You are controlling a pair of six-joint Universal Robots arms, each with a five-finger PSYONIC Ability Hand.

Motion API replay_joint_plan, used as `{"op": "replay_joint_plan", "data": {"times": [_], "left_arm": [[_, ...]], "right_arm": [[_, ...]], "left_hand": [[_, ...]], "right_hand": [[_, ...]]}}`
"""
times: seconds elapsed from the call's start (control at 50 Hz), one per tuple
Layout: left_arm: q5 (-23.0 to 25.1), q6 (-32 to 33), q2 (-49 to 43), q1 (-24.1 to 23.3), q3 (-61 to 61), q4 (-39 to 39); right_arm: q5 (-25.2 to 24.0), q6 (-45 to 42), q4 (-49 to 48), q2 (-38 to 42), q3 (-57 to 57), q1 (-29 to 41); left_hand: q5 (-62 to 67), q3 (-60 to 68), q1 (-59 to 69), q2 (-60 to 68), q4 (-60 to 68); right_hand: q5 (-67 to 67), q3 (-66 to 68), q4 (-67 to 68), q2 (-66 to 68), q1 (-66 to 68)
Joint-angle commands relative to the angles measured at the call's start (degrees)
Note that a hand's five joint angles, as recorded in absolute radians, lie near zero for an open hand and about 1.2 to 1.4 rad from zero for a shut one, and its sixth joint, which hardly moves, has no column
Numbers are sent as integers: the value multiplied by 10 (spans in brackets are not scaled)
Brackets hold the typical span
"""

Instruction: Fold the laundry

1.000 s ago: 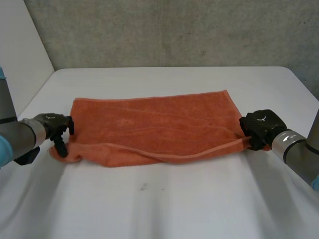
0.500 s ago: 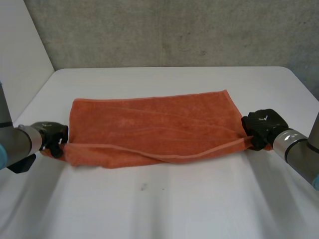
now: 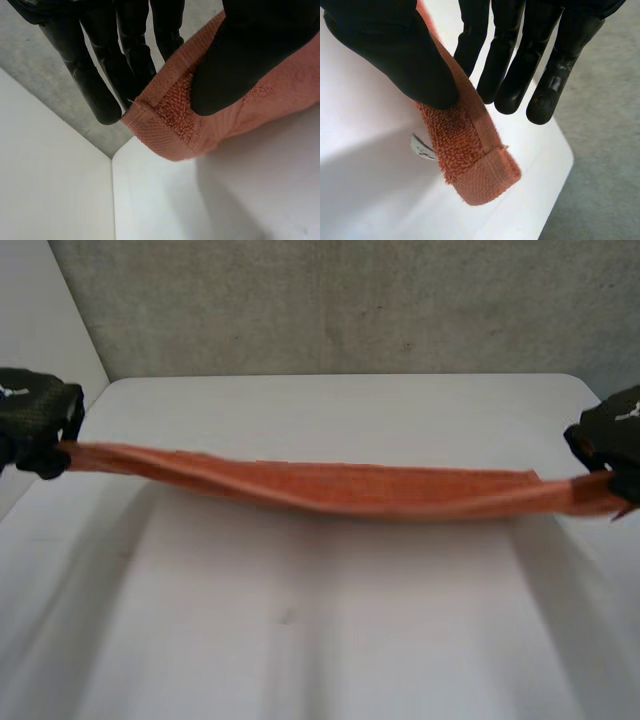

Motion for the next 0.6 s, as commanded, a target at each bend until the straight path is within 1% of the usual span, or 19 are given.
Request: {"op": "replay_joint_plan", "data": {"times": [0.02,0.06,0.08,0.1,0.18,0.24,0.28,0.3,0.34,0.36,0.4,0.42,0.44,0.46,0.48,0.5,0.54,0.58,0.6], "left_arm": [[10,69,-89,-6,-57,31],[9,71,-122,-6,-57,42],[9,71,-139,-6,-54,47],[9,71,-139,-6,-54,47],[3,71,-248,-13,16,86],[3,70,-293,-26,102,99],[4,69,-309,-34,156,103],[4,68,-318,-40,209,118],[4,66,-321,-46,258,149],[3,63,-319,-47,278,169],[4,55,-312,-62,322,248],[4,50,-306,-68,332,280],[1,38,-286,-73,341,343],[0,30,-275,-75,342,373],[0,30,-275,-75,342,373],[0,22,-265,-76,340,400],[-8,-11,-235,-76,328,475],[-16,-25,-225,-76,321,481],[-21,-37,-221,-76,311,480]], "right_arm": [[10,-31,-9,74,9,12],[36,-34,-14,138,-4,26],[36,-34,-14,138,-4,26],[64,-37,-17,179,-22,35],[104,-37,-32,247,-82,50],[117,-33,-45,281,-133,58],[119,-23,-62,303,-200,69],[120,-17,-70,307,-226,72],[122,18,-105,311,-305,87],[121,34,-123,311,-330,92],[120,74,-167,310,-370,98],[119,116,-223,303,-395,102],[119,135,-253,294,-400,104],[120,156,-284,280,-399,104],[121,173,-314,260,-394,104],[120,205,-370,212,-367,96],[116,215,-397,189,-345,96],[107,250,-485,109,-259,96],[105,252,-502,97,-239,96]], "left_hand": [[143,119,151,113,112],[143,119,151,113,112],[143,119,151,113,112],[143,119,151,113,112],[143,119,151,113,112],[143,119,151,113,112],[143,119,151,113,112],[143,119,151,113,112],[143,119,151,113,112],[143,119,151,113,112],[143,119,151,113,112],[143,119,151,113,112],[143,119,151,113,112],[143,119,151,113,112],[143,119,151,113,112],[143,119,151,113,112],[143,119,151,113,112],[143,119,151,113,112],[143,119,151,113,112]], "right_hand": [[131,122,116,125,252],[131,122,116,125,252],[131,122,116,125,252],[131,122,116,125,252],[131,122,116,125,252],[131,122,116,125,252],[131,122,116,125,252],[131,122,116,125,252],[131,122,116,125,252],[131,122,116,125,252],[131,122,116,125,252],[131,122,116,125,252],[131,122,116,125,252],[131,122,116,125,252],[131,122,116,125,252],[131,122,116,125,252],[131,122,116,125,252],[131,122,116,125,252],[131,122,116,125,252]]}}
